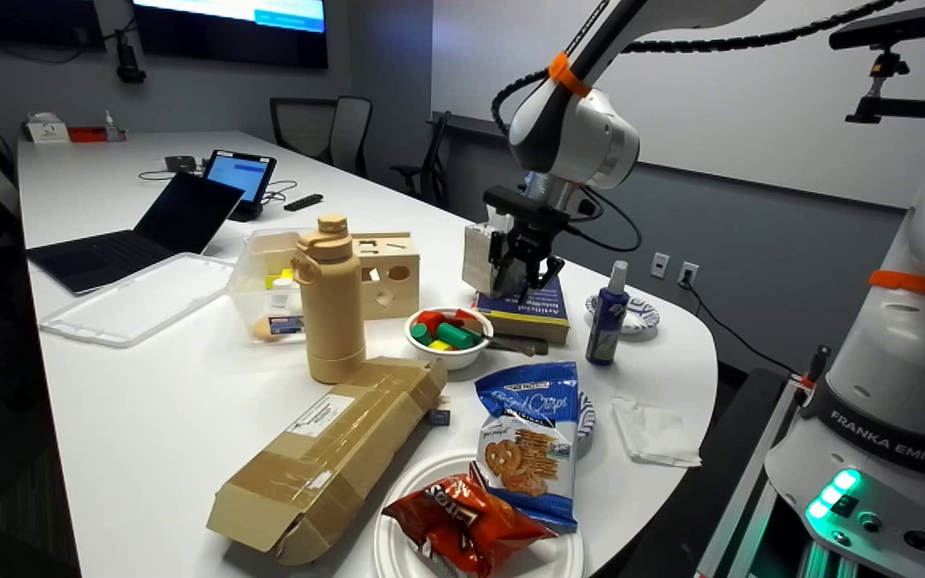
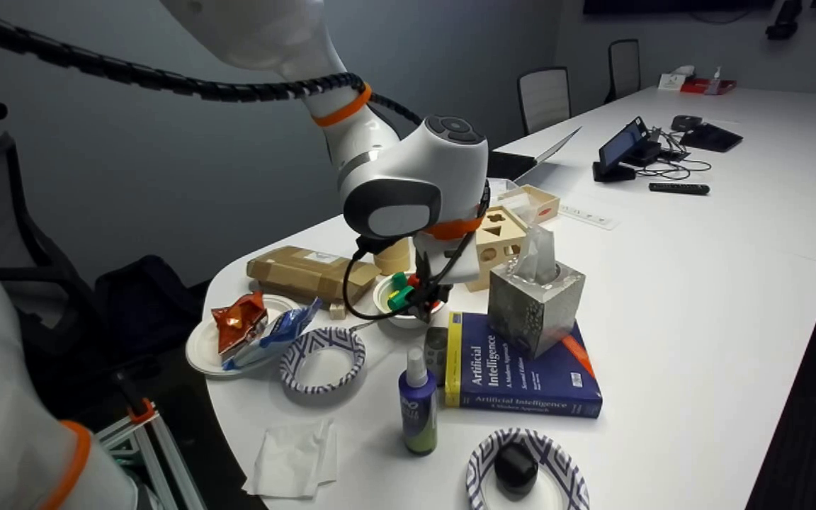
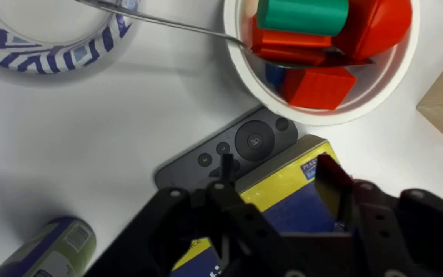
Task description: Press a button on the remote
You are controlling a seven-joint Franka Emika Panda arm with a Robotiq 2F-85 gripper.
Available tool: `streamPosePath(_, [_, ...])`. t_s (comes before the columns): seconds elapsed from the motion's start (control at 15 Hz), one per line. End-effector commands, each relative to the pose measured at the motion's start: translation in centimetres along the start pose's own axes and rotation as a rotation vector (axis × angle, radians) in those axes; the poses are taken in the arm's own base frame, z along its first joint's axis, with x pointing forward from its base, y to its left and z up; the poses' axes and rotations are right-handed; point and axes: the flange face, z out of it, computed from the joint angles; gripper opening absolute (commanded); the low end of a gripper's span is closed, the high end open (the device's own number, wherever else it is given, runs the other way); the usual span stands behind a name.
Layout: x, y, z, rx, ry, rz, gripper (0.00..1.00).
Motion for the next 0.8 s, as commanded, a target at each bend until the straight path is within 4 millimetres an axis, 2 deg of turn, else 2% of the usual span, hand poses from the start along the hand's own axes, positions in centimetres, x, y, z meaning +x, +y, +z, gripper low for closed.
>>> streamPosePath(0.0, [0.2,0.2,1.2,-0.035,0.016,0.066,0.26])
streamPosePath(0.2, [0.6,0.3,2.0,-0.064,0.013,0.092,0.04])
streamPosePath(0.27, [0.8,0.3,2.3,-0.071,0.013,0.098,0.0])
streamPosePath(0.73, [1.9,0.8,4.2,-0.127,-0.004,0.151,0.0])
